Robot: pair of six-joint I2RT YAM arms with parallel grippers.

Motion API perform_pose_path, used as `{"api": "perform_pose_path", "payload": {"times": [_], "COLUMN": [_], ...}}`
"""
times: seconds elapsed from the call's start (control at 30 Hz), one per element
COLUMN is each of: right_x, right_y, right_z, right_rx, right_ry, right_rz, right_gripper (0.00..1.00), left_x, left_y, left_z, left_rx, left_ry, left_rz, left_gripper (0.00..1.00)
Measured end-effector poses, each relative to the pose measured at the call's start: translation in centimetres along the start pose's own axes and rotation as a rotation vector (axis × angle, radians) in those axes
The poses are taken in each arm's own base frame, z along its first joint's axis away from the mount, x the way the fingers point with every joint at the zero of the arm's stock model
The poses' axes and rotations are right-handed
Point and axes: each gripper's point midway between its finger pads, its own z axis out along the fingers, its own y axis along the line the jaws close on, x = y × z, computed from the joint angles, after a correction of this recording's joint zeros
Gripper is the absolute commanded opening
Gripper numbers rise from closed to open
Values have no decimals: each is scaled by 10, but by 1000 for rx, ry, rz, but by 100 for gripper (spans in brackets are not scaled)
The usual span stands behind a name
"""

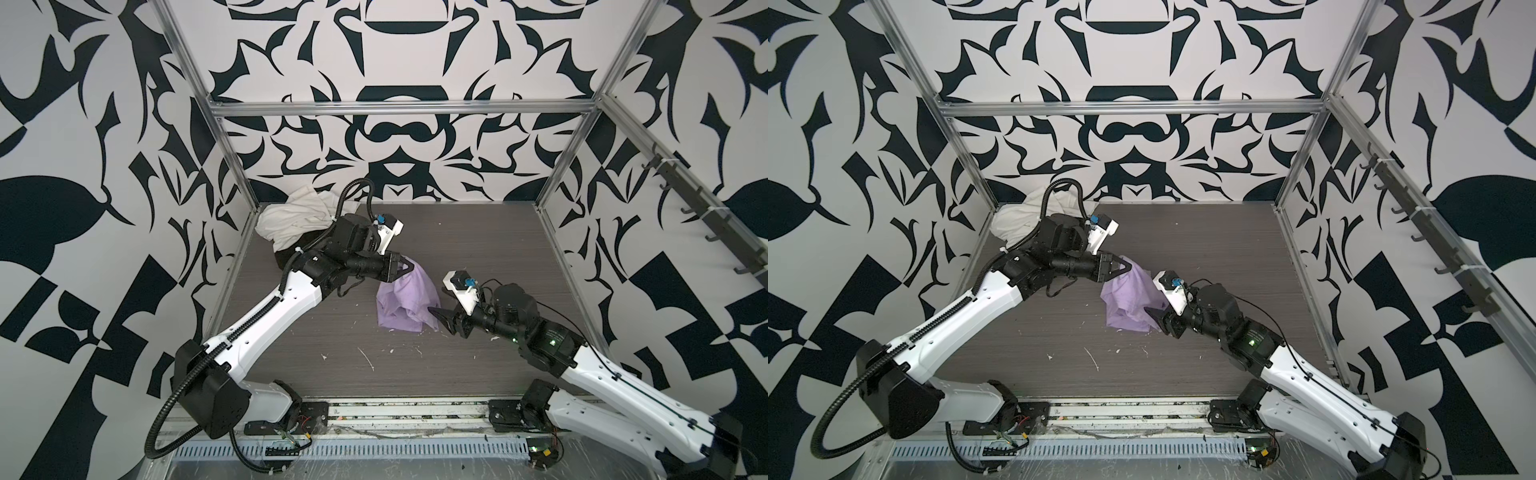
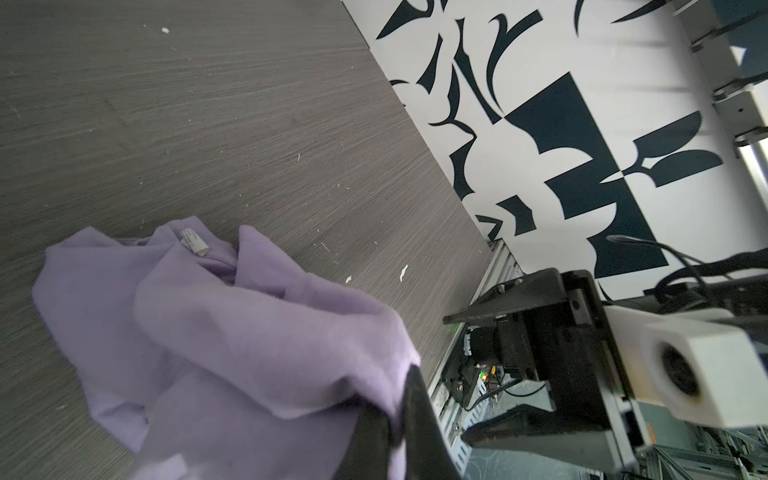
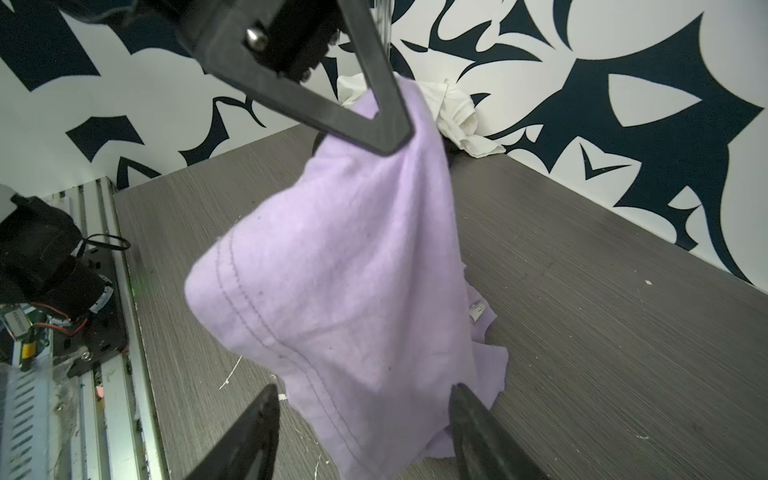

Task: Pick out a specific cloth from the pile
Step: 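Lay the lavender cloth on the open table with the left gripper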

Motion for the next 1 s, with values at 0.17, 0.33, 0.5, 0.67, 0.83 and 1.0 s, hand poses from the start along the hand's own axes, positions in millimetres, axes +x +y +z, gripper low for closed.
{"api": "perform_pose_path", "payload": {"times": [0.17,0.33,0.5,0.67,0.83,1.0], "right_x": [7,11,20,33,34,34], "right_y": [-7,-21,-33,-37,-39,-40], "right_z": [9,12,12,13,15,19], "right_rx": [20,70,121,139,146,148], "right_ry": [35,48,34,55,46,39], "right_rz": [-30,-16,7,28,40,51], "right_gripper": [66,66,66,66,66,66], "left_x": [24,47,58,71,86,98], "left_y": [16,30,45,63,80,90], "left_z": [23,43,54,70,87,92], "left_rx": [-74,-139,-181,-198,-212,-217], "left_ry": [94,181,219,253,292,297], "left_rz": [27,52,65,51,30,26], "left_gripper": [0,0,0,0,0,0]}}
